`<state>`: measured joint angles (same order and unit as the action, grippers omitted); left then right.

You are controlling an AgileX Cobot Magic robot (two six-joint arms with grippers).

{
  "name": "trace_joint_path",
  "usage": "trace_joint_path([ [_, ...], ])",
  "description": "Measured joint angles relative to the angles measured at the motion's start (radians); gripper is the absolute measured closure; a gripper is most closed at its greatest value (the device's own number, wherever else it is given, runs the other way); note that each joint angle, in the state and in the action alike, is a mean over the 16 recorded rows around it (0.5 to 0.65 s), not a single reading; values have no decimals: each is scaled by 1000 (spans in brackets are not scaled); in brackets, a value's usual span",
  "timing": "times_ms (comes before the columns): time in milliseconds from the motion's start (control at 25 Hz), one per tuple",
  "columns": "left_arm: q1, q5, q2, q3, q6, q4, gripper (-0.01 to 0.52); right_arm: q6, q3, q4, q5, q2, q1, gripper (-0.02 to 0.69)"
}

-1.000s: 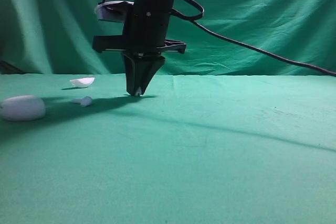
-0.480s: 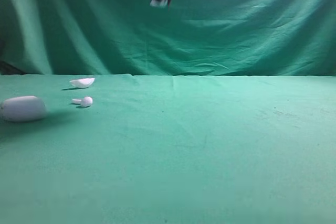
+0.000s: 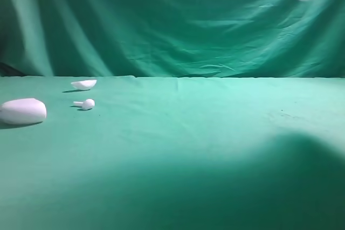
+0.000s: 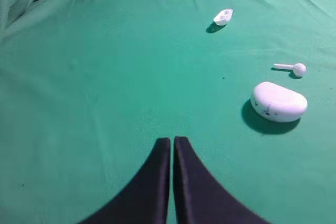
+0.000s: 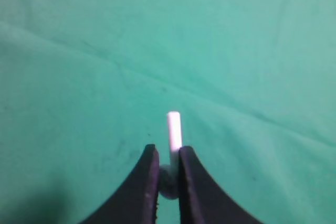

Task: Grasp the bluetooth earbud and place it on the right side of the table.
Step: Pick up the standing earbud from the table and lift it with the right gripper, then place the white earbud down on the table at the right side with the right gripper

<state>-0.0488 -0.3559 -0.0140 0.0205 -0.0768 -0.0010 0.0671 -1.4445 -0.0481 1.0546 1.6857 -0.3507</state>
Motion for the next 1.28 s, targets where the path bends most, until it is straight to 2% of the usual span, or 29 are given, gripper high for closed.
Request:
trace_joint_path([
  [200,0,0,0,0,0,0,514,-12,294,-1,-190,-94,77,569],
  [400,0,0,0,0,0,0,514,-17,476,-1,-367,-98,115,569],
  [640,0,0,0,0,0,0,514,-18,557,0,-506,-39,121,569],
  [880,0,0,0,0,0,0,514,-18,564,1,-556,20,121,565],
  [1040,0,0,0,0,0,0,514,-18,563,2,-570,42,121,521],
  [1280,0,0,0,0,0,0,514,-19,551,6,-566,57,122,390],
])
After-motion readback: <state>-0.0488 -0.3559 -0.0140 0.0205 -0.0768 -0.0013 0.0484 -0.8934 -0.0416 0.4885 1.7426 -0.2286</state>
